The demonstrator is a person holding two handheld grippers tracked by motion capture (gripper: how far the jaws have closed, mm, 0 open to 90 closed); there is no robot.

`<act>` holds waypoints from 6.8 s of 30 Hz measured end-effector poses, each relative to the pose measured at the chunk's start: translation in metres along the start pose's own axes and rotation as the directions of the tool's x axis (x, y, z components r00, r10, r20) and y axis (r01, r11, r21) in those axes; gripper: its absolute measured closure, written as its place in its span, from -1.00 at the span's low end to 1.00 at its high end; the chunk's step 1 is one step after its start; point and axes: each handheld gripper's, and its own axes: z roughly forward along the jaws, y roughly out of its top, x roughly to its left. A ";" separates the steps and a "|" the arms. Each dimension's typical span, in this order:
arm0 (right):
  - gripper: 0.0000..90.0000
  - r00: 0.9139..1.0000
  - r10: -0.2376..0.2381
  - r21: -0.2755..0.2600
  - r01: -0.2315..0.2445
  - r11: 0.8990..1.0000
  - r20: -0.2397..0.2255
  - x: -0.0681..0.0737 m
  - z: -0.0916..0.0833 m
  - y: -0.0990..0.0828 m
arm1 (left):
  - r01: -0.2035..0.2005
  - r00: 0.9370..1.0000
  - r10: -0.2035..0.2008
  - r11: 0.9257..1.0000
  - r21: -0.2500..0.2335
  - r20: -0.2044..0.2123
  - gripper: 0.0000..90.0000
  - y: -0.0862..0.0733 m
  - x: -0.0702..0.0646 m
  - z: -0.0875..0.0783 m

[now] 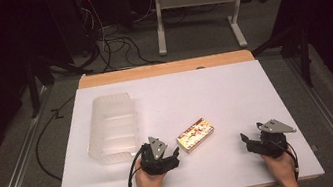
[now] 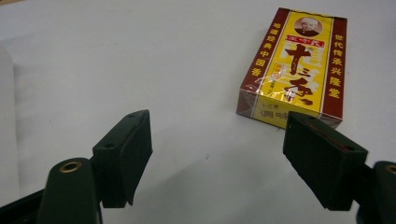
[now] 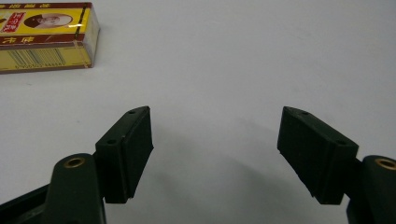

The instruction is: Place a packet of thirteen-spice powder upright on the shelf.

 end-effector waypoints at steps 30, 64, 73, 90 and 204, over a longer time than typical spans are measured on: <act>-0.41 1.000 -0.001 -0.023 0.001 1.000 0.002 0.000 -0.002 -0.001 | 0.055 0.994 -0.063 0.994 0.099 0.087 -0.45 0.031 -0.031 0.010; -0.40 1.000 -0.004 -0.012 0.004 1.000 0.003 0.001 -0.001 -0.001 | -0.069 0.985 0.027 0.967 0.245 0.171 -0.50 0.038 -0.070 0.070; -0.41 1.000 0.000 -0.012 0.000 1.000 0.003 0.001 -0.001 -0.001 | -0.104 0.985 0.059 0.951 0.290 0.159 -0.49 0.029 -0.072 0.089; -0.40 1.000 -0.003 -0.015 0.003 1.000 0.003 0.000 -0.001 -0.001 | -0.164 0.979 0.114 0.930 0.329 0.167 -0.45 0.008 -0.074 0.105; -0.41 1.000 -0.016 -0.008 0.016 1.000 0.008 0.002 0.000 0.000 | -0.010 1.000 0.010 1.000 -0.011 -0.018 -0.27 0.117 0.022 0.003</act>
